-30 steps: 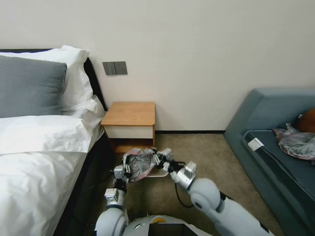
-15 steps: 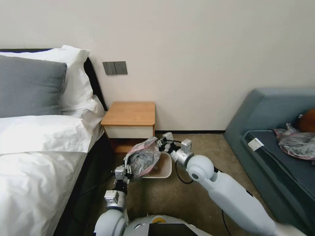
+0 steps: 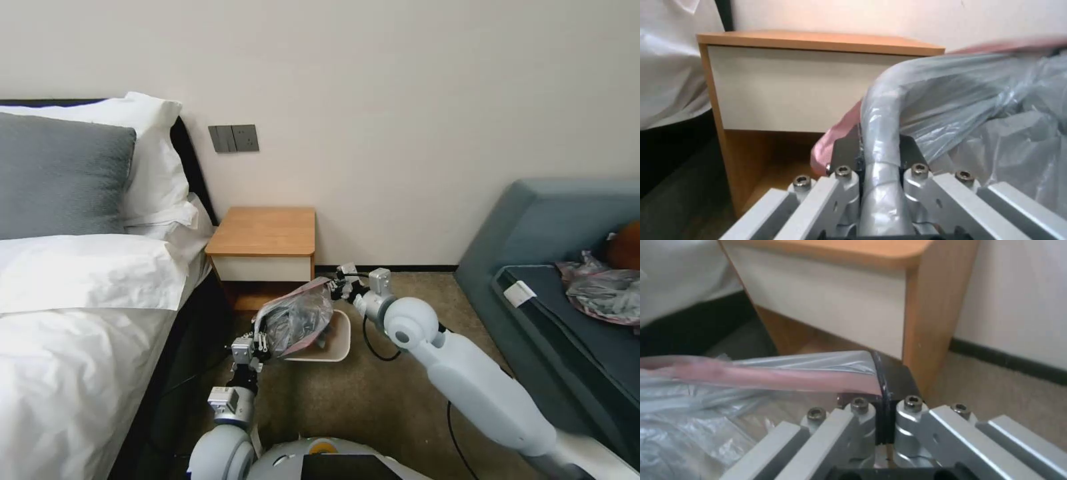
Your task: Pick up the garbage bag from the table and place it over the trash can.
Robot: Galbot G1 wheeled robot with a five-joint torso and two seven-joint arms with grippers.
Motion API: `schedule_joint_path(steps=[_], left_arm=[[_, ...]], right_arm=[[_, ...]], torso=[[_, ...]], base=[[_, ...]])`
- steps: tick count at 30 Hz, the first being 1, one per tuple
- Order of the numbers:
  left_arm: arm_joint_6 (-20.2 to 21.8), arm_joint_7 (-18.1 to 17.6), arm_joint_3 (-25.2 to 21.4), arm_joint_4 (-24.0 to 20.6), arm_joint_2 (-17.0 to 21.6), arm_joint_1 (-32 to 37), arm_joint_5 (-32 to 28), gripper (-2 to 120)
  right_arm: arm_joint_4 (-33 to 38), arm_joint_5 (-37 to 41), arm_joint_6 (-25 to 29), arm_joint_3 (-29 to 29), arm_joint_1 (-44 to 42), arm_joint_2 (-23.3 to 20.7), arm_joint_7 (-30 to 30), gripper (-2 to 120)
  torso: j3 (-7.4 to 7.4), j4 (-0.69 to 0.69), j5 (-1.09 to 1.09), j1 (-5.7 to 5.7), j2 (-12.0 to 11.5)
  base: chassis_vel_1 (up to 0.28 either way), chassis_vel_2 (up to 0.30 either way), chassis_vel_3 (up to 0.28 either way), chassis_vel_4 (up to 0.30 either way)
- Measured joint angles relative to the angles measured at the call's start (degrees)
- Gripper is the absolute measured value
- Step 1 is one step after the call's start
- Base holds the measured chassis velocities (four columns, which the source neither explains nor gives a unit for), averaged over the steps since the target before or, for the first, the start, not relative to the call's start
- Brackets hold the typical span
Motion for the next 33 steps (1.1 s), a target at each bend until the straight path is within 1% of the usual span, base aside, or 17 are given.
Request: schedule_joint_path(steps=[6, 9, 10, 12, 14, 15, 17, 18, 19, 20, 22, 23, 24, 28, 29, 32, 33], left_arm=[[-0.1, 1.0, -1.0, 0.0, 0.0, -0.7, -3.0, 5], [-0.1, 2.0, -1.9, 0.2, 0.0, -1.5, -6.6, 5], [-0.1, 2.0, -1.9, 0.2, 0.0, -1.5, -6.6, 5], [-0.1, 2.6, -2.7, 0.4, 0.0, -2.2, -9.0, 5], [-0.2, 3.6, -3.2, 0.8, 0.2, -2.8, -10.8, 5], [-0.2, 3.6, -3.2, 0.8, 0.2, -2.8, -10.8, 5], [-0.2, 4.2, -3.6, 1.2, 0.3, -3.2, -12.2, 5], [-0.2, 4.2, -3.8, 1.4, 0.3, -3.4, -12.6, 5], [-0.2, 4.2, -3.8, 1.4, 0.3, -3.4, -12.6, 5], [-0.1, 4.3, -4.0, 1.5, 0.3, -3.5, -13.2, 5], [0.0, 4.3, -4.2, 1.8, 0.3, -3.7, -13.8, 5], [0.3, 4.3, -4.5, 2.2, 0.3, -3.9, -14.2, 5], [0.3, 4.3, -4.5, 2.2, 0.3, -3.9, -14.2, 5], [1.0, 4.3, -4.9, 2.8, 0.4, -4.5, -15.3, 5], [1.0, 4.3, -4.9, 2.8, 0.4, -4.5, -15.3, 5], [1.4, 4.3, -4.9, 2.9, 0.4, -5.0, -15.5, 5], [1.4, 4.3, -4.9, 2.9, 0.4, -5.0, -15.5, 5]], right_arm=[[0.1, 3.8, -1.5, 1.7, -0.4, -1.9, 0.0, 0], [0.1, 7.0, -1.5, 3.6, -1.7, -2.5, 0.0, 0], [0.1, 7.0, -1.5, 3.6, -1.7, -2.5, 0.0, 0], [0.1, 8.8, -1.5, 5.3, -2.9, -2.9, 0.3, 9], [0.5, 12.0, -1.5, 6.5, -3.7, -2.8, 2.5, 17], [0.5, 12.0, -1.5, 6.5, -3.7, -2.8, 2.5, 17], [1.0, 16.5, -1.4, 7.8, -4.1, -2.6, 5.5, 27], [1.2, 17.8, -1.4, 8.3, -4.4, -2.5, 6.3, 30], [1.2, 17.8, -1.4, 8.3, -4.4, -2.5, 6.3, 30], [1.7, 19.1, -1.3, 9.1, -4.9, -2.4, 6.9, 35], [2.7, 20.5, -1.3, 10.4, -6.0, -2.6, 7.2, 42], [4.3, 21.6, -1.3, 12.1, -7.5, -3.0, 7.3, 49], [4.3, 21.6, -1.3, 12.1, -7.5, -3.0, 7.3, 49], [8.8, 24.9, -1.2, 17.5, -11.9, -5.1, 6.5, 68], [8.8, 24.9, -1.2, 17.5, -11.9, -5.1, 6.5, 68], [10.8, 25.4, -1.0, 20.2, -14.2, -6.0, 5.8, 82], [10.8, 25.4, -1.0, 20.2, -14.2, -6.0, 5.8, 82]], torso=[[0.00, 0.00, 0.00, 0.00, 0.0], [0.00, 0.00, 0.01, 0.00, 0.0], [0.00, 0.00, 0.01, 0.00, 0.0], [0.00, -0.01, 0.00, 0.00, 0.0], [0.00, 0.00, 0.00, 0.00, 0.0], [0.00, 0.00, 0.00, 0.00, 0.0], [0.00, 0.00, 0.00, 0.00, 0.0], [0.00, 0.00, 0.01, 0.00, 0.0], [0.00, 0.00, 0.01, 0.00, 0.0], [0.00, 0.02, 0.00, 0.00, 0.0], [0.00, 0.01, 0.00, 0.00, 0.0], [0.00, 0.00, 0.00, 0.00, 0.0], [0.00, 0.00, 0.00, 0.00, 0.0], [0.00, -0.01, -0.01, 0.00, 0.0], [0.00, -0.01, -0.01, 0.00, 0.0], [0.00, -0.01, 0.00, 0.00, 0.0], [0.00, -0.01, 0.00, 0.00, 0.0]], base=[[0.000, 0.000, 0.000, 0.000], [0.000, 0.000, 0.000, 0.000], [0.000, 0.000, 0.000, 0.000], [0.000, 0.000, 0.000, 0.000], [0.000, 0.000, 0.000, 0.000], [0.000, 0.000, 0.000, 0.000], [0.000, 0.000, 0.000, 0.000], [0.000, 0.000, 0.000, 0.000], [0.000, 0.000, 0.000, 0.000], [0.000, 0.000, 0.000, 0.000], [0.000, 0.000, 0.000, 0.000], [0.000, 0.000, 0.000, 0.000], [0.000, 0.000, 0.000, 0.000], [0.000, 0.000, 0.000, 0.000], [0.000, 0.000, 0.000, 0.000], [0.000, 0.000, 0.000, 0.000], [0.000, 0.000, 0.000, 0.000]])
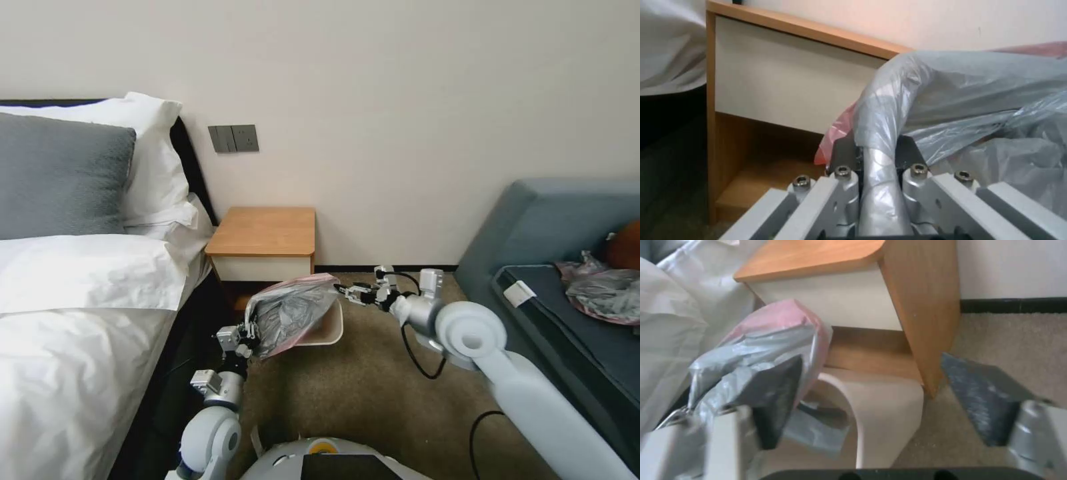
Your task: Pick up the garbage bag from the table and place it over the trash can.
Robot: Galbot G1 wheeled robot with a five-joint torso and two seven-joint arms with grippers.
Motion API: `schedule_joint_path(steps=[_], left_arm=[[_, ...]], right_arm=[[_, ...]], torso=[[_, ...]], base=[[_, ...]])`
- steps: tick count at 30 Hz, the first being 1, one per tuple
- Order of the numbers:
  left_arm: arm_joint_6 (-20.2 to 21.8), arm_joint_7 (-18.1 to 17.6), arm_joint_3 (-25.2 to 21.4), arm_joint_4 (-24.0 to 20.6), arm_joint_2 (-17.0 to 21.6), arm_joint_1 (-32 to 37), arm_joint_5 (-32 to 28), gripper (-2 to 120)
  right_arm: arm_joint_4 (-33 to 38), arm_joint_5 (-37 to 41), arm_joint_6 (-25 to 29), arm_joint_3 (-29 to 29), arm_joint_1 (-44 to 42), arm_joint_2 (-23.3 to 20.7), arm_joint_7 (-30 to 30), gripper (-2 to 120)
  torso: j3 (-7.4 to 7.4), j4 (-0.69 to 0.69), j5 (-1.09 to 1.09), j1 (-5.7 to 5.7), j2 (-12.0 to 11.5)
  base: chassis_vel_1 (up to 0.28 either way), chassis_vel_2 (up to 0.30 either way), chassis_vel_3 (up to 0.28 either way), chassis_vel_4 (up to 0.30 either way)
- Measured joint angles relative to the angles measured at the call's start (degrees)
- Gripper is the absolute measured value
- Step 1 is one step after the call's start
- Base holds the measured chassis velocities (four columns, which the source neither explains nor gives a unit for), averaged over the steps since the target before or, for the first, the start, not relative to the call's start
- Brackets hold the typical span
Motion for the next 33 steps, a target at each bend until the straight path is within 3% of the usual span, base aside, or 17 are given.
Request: schedule_joint_path(steps=[3, 6, 10, 16, 22, 27, 33], left_arm=[[0.3, -0.3, 0.0, 0.0, 0.0, -0.2, 0.0, 5], [0.5, -0.9, 0.0, -0.1, 0.1, -0.2, 0.2, 5], [0.6, -1.9, -0.1, -0.2, 0.3, -0.2, 0.8, 5], [1.0, -3.0, -0.2, -0.7, 0.4, -0.3, 1.6, 5], [1.2, -3.9, 0.3, -1.6, 0.3, -0.5, 2.3, 5], [1.3, -4.1, 0.7, -1.9, 0.2, -0.5, 2.9, 5], [1.3, -4.3, 0.9, -3.0, 0.1, -0.3, 3.3, 5]], right_arm=[[3.1, 0.8, 1.7, 1.8, -1.8, 0.0, 0.3, 96], [5.9, 1.2, 3.2, 2.3, -3.4, 0.2, 0.3, 100], [9.7, 3.0, 6.0, 2.2, -5.8, 0.9, 0.1, 100], [12.5, 13.4, 8.5, -0.9, -8.8, 5.1, 6.5, 100], [12.4, 16.8, 11.1, -4.9, -10.9, 9.3, 11.3, 100], [11.5, 16.0, 12.1, -7.0, -10.9, 11.3, 11.9, 100], [8.4, 11.4, 12.3, -10.9, -9.8, 14.1, 11.9, 78]], torso=[[0.00, 0.01, 0.00, 0.00, 0.0], [0.00, 0.02, -0.01, 0.00, 0.0], [0.00, 0.00, -0.01, 0.00, 0.0], [0.00, 0.01, 0.00, 0.00, 0.0], [0.00, 0.00, -0.01, 0.00, 0.0], [0.00, 0.00, -0.01, 0.00, 0.0], [0.00, 0.01, 0.00, 0.00, 0.0]], base=[[0.000, 0.000, 0.000, 0.000], [0.000, 0.000, 0.000, 0.000], [0.000, 0.000, 0.000, 0.000], [0.000, 0.000, 0.000, 0.000], [0.000, 0.000, 0.000, 0.000], [0.000, 0.000, 0.000, 0.000], [0.000, 0.000, 0.000, 0.000]])
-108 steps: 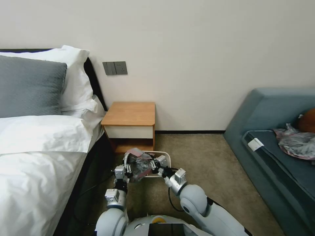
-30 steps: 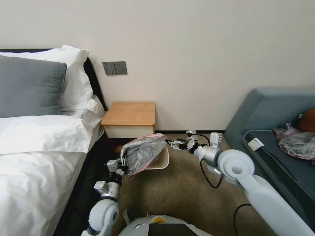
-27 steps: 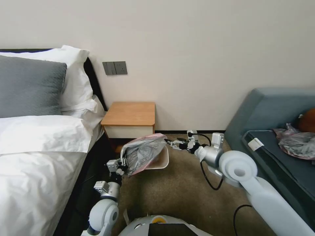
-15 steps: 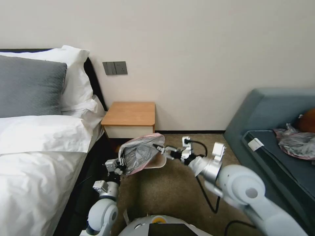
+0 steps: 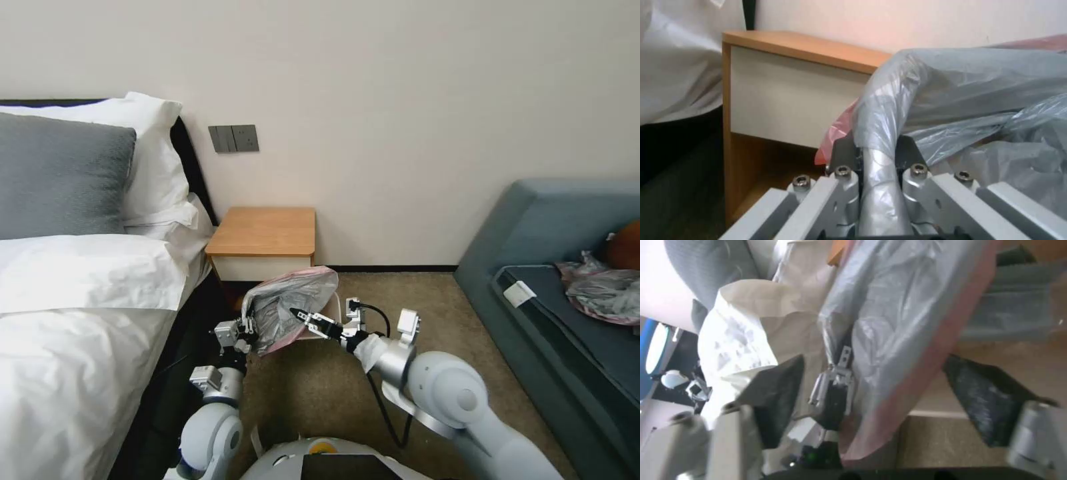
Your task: Pick up the garbage bag from the table and place it over the trash can.
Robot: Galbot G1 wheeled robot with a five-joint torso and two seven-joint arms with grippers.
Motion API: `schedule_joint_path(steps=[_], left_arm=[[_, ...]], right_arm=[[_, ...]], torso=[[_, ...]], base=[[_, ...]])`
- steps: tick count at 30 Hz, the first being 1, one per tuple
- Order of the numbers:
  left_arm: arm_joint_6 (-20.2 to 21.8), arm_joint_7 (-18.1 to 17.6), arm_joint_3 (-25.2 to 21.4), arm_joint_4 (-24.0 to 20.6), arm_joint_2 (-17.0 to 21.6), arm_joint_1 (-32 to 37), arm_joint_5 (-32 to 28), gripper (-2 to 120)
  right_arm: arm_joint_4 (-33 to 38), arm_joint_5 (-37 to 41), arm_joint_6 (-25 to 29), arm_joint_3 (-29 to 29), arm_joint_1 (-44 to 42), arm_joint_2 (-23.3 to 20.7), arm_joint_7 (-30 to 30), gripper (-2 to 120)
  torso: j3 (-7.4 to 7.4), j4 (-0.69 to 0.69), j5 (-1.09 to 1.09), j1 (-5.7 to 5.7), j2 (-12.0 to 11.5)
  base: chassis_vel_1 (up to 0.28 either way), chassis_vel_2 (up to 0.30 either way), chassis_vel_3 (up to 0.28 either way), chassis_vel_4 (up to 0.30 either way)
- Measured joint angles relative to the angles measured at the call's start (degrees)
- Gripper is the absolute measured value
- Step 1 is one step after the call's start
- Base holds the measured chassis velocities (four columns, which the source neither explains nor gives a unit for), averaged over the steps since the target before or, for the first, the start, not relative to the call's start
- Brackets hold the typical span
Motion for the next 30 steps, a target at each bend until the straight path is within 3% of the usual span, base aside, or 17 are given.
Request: schedule_joint_path(steps=[12, 16, 20, 30], left_arm=[[0.1, -0.7, 0.0, -0.1, -0.1, -0.2, -0.2, 5], [0.2, -0.7, 0.1, -0.1, -0.1, -0.1, -0.3, 5], [0.3, -0.9, 0.1, -0.2, -0.2, 0.0, -0.4, 5], [1.3, -3.0, -0.7, -0.2, -0.6, -0.4, -2.5, 5]], right_arm=[[-1.1, -4.8, -0.1, -1.5, -0.7, 0.7, -2.4, 31], [-1.3, -6.0, -0.3, -1.6, -1.2, 0.8, -3.3, 23], [-1.5, -8.4, -0.2, -1.8, -2.1, 1.2, -5.1, 3], [0.5, -10.3, -0.2, -0.7, -5.5, 1.0, -6.2, 0]], torso=[[0.00, 0.00, 0.00, 0.00, 0.0], [0.00, 0.00, 0.00, 0.00, 0.0], [0.00, 0.00, 0.00, 0.00, 0.0], [0.00, 0.00, 0.00, 0.00, 0.0]], base=[[0.000, 0.000, 0.000, 0.000], [0.000, 0.000, 0.000, 0.000], [0.000, 0.000, 0.000, 0.000], [0.000, 0.000, 0.000, 0.000]])
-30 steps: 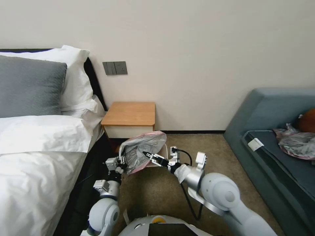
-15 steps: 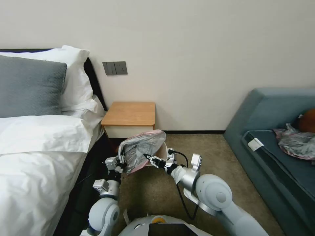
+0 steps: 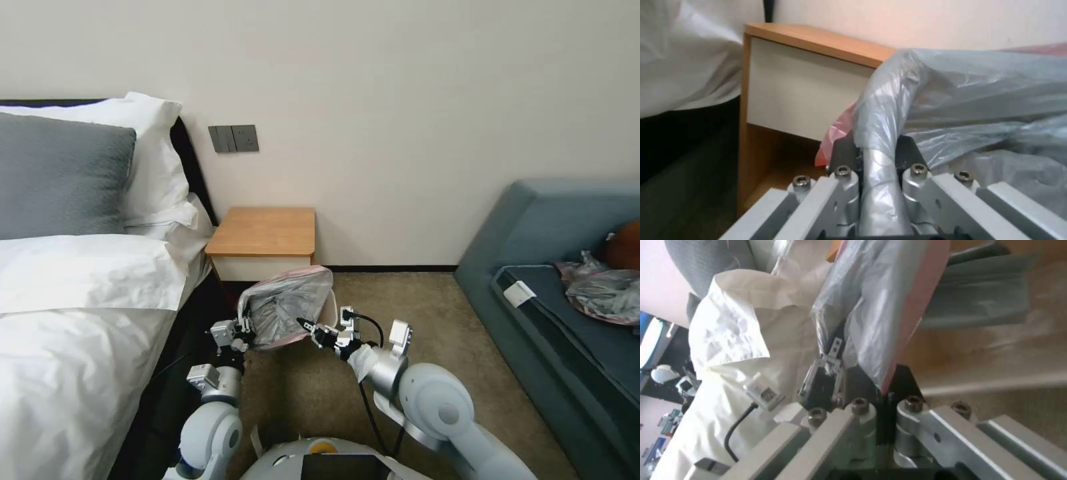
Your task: Pick up the garbage bag from the table and place it over the trash can.
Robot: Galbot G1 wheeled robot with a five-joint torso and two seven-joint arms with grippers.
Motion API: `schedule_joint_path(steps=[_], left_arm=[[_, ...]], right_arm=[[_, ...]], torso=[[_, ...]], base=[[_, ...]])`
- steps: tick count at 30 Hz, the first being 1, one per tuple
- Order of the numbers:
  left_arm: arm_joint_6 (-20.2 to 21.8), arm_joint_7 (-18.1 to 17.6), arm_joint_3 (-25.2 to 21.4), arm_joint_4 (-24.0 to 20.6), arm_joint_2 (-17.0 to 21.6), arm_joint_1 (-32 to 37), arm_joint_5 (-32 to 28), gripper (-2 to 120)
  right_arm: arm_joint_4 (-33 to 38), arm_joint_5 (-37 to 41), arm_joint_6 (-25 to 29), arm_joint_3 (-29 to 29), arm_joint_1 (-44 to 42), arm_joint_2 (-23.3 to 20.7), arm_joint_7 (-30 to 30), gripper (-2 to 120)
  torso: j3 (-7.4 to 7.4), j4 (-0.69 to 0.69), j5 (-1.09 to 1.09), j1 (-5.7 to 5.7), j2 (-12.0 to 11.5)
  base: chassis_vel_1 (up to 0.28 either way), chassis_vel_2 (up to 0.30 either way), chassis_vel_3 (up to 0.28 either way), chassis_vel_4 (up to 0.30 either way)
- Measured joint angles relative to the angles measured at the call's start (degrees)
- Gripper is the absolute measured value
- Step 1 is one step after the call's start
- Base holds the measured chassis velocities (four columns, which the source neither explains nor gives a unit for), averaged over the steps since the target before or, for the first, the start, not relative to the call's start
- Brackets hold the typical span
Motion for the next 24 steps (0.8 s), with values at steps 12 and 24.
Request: schedule_joint_path(steps=[12, 24], left_arm=[[1.3, -2.7, -0.7, -0.7, -0.4, -0.7, -3.5, 5], [2.0, -2.0, -3.4, -2.7, 0.2, -0.1, -8.9, 5]], right_arm=[[2.1, -2.4, -1.3, 0.7, -5.8, 1.1, -1.1, 0], [-3.6, -14.9, -1.6, 0.7, -5.8, 1.8, -3.9, 0]], torso=[[0.00, 0.00, 0.00, 0.00, 0.0], [0.00, 0.00, 0.00, 0.00, 0.0]], base=[[0.000, 0.000, 0.000, 0.000], [0.000, 0.000, 0.000, 0.000]])
